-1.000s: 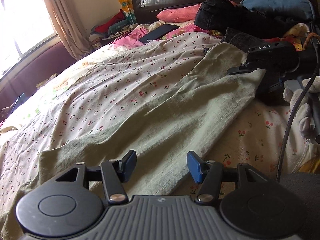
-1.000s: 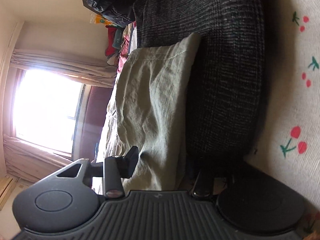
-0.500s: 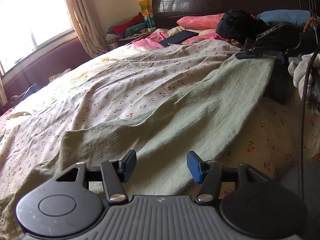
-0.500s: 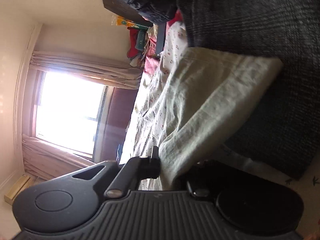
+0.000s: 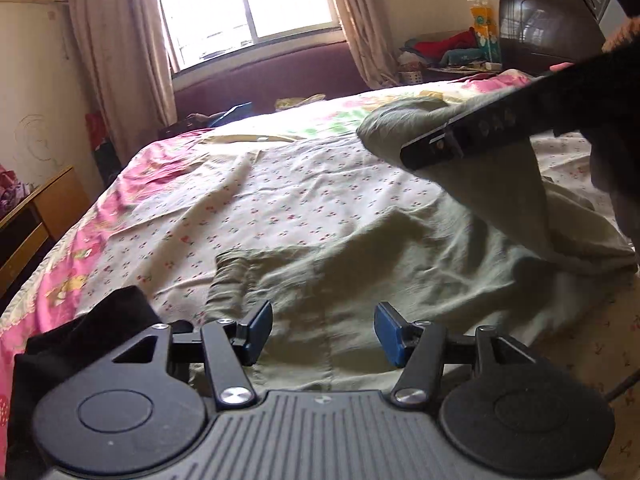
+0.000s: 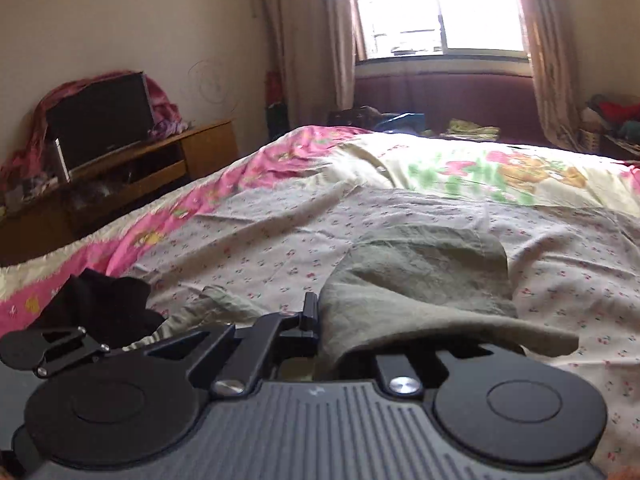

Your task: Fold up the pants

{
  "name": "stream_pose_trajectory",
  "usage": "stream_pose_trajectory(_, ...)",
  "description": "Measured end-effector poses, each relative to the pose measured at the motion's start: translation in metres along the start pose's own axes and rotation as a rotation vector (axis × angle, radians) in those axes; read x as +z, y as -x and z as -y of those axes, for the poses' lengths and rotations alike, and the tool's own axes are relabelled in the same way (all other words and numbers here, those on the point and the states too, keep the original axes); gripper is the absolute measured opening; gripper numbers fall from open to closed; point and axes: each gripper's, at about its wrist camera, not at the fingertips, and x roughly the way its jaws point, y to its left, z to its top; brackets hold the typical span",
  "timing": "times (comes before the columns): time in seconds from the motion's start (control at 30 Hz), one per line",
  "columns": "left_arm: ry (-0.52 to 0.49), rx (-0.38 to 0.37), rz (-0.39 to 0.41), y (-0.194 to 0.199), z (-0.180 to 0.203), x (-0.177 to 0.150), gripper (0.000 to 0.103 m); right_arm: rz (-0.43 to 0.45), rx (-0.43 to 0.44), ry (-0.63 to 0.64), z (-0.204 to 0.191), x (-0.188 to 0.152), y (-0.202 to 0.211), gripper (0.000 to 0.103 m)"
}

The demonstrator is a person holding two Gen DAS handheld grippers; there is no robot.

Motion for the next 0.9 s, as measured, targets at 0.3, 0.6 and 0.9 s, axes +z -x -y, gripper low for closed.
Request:
stream_pose_trajectory(0.3,0.143,-0.041,-0.022,-0.006,-0.032,-0.036,0.069,-0.194,0.023,0.177,-0.078,-0.036,-0.060,0.010)
stream_pose_trajectory(0.6,0.184,-0.071,0.014,0.006,-0.040,-0.042,0.069,-0.196,0.202,-0.154,-0.055,-0.010,-0.075,0.030)
stream_pose_trajectory(0.9,0.208,-0.065,0.083,0.017,-0.047,-0.037,0.069,0.127,-0.113,-0.567,0.024,0.016,-0.001,0.003)
